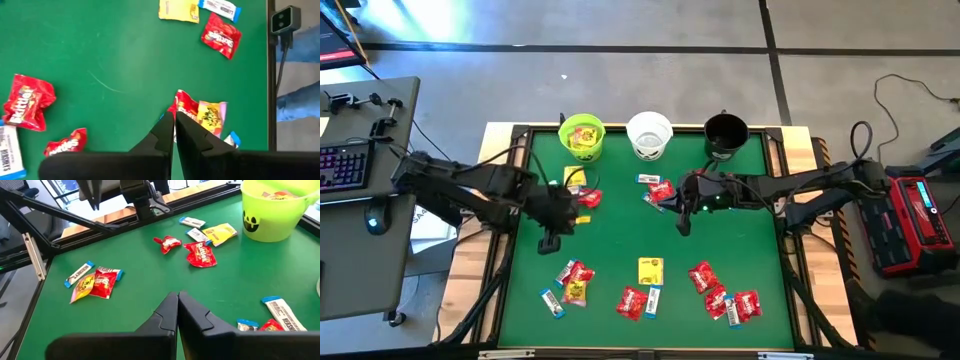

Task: Sort candy by brand, put in halloween buckets
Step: Put the yellow candy into the green bucket

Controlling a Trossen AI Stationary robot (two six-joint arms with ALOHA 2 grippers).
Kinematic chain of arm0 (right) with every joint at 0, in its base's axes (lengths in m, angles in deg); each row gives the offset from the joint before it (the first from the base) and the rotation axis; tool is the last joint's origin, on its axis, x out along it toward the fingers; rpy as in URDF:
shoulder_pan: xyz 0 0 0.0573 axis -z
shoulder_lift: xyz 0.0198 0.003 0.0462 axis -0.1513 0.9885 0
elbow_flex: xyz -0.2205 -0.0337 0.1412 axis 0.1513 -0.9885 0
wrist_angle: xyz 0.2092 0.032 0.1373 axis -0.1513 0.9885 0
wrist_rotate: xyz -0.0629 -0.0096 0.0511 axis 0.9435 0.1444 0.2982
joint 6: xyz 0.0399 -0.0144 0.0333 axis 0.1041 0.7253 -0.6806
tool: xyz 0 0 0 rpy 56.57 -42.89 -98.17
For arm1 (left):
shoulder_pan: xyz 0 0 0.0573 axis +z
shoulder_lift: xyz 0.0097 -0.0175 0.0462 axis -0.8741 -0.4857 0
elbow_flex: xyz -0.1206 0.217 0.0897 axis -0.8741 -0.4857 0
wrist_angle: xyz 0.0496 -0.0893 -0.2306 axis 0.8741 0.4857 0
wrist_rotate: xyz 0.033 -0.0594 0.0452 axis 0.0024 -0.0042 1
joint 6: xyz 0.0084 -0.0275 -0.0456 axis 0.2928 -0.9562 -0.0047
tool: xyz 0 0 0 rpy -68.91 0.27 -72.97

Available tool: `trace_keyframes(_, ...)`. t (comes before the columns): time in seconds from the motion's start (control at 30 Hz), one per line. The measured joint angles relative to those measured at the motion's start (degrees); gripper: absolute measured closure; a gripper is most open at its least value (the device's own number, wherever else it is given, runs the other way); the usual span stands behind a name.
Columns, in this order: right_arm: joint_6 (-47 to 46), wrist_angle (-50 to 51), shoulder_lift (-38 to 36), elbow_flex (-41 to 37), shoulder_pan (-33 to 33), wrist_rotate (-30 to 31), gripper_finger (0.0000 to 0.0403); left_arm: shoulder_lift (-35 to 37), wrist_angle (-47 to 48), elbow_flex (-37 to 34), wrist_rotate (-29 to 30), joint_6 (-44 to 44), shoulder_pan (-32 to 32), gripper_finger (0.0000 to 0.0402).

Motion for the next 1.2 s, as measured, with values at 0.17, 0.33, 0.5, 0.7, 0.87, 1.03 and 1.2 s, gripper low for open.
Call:
trace_keyframes(0.17,-0.3,0.1,0.0,0.0,0.0,0.0,0.0403,0.0,-2.4,0.0,3.0,-3.6,-3.7,0.04)
trace_keyframes(0.33,-0.3,0.1,0.0,0.0,0.0,0.0,0.0403,0.0,-3.3,0.0,3.7,-5.6,-7.5,0.0401)
trace_keyframes(0.5,0.0,0.1,0.0,0.0,0.0,0.0,0.0403,0.0,-3.5,0.0,4.5,-8.6,-10.1,0.0401)
trace_keyframes(0.7,0.0,0.1,0.0,0.0,0.0,0.0,0.0403,-0.3,-7.8,-4.7,4.2,-12.0,-12.6,0.0401)
trace_keyframes(0.87,0.0,0.1,0.0,0.0,0.0,0.0,0.0403,-0.3,-15.1,-10.4,0.9,-15.0,-15.3,0.0401)
trace_keyframes(1.03,0.0,0.1,0.0,0.0,0.0,0.0,0.0403,-1.3,-18.6,-14.3,-0.9,-18.0,-18.6,0.0393)
trace_keyframes(1.2,0.0,0.1,0.0,0.0,0.0,0.0,0.0403,-4.2,-21.9,-17.6,-0.6,-21.1,-20.5,0.0356)
